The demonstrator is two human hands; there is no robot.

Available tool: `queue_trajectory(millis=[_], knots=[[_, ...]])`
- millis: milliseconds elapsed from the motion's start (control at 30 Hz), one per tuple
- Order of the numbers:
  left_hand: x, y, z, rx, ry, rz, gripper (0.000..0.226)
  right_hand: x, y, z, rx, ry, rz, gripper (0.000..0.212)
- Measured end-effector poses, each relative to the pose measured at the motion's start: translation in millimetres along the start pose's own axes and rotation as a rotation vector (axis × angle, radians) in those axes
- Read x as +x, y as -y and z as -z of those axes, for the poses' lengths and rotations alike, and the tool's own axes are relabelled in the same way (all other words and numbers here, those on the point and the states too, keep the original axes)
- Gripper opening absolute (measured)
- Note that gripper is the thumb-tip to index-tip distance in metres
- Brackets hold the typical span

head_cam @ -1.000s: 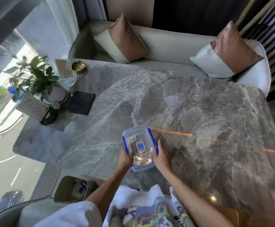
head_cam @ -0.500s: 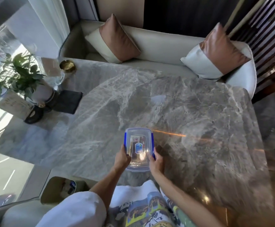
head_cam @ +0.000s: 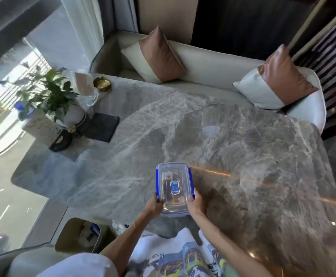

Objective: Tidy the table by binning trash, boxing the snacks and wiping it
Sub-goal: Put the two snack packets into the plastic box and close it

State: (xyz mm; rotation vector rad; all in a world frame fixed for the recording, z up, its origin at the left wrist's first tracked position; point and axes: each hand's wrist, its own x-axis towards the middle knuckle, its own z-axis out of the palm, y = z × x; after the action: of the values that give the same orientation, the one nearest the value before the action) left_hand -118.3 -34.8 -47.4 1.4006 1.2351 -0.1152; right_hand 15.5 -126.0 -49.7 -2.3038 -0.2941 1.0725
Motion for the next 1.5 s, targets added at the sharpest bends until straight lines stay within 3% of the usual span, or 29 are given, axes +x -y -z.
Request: queue_trajectory(millis=[267, 533, 700, 1067, 1300, 1433, 1500], knots=[[-12, 58, 142, -0.193, -0.197, 0.084, 0.037, -21, 111, -124, -0.208, 0.155, 0.172, 0.043], [-32, 129, 280, -0.562, -0.311, 0.272, 0.013, -46, 227, -266, -0.517, 0.380, 0.462, 0.046], [-33, 161, 326, -0.620, -0.383, 0.266, 0.033, -57, 274, -330, -0.646, 0.461, 0.598, 0.048], [-1, 178, 389, -0.683, -0.514, 0.249, 0.037, -47, 335, -410, -0.761, 0.500, 0.661, 0.050], [8, 177, 408, -0.719, -0.535, 0.242, 0.043, -42, 345, -420, -0.423, 0.436, 0.507, 0.058], [9, 178, 406, -0.716, -0.541, 0.201, 0.060, -46, 321, -412, -0.147, 0.363, 0.165, 0.088], [9, 177, 406, -0.741, -0.551, 0.166, 0.066, -47, 310, -414, -0.028, 0.456, -0.047, 0.084]])
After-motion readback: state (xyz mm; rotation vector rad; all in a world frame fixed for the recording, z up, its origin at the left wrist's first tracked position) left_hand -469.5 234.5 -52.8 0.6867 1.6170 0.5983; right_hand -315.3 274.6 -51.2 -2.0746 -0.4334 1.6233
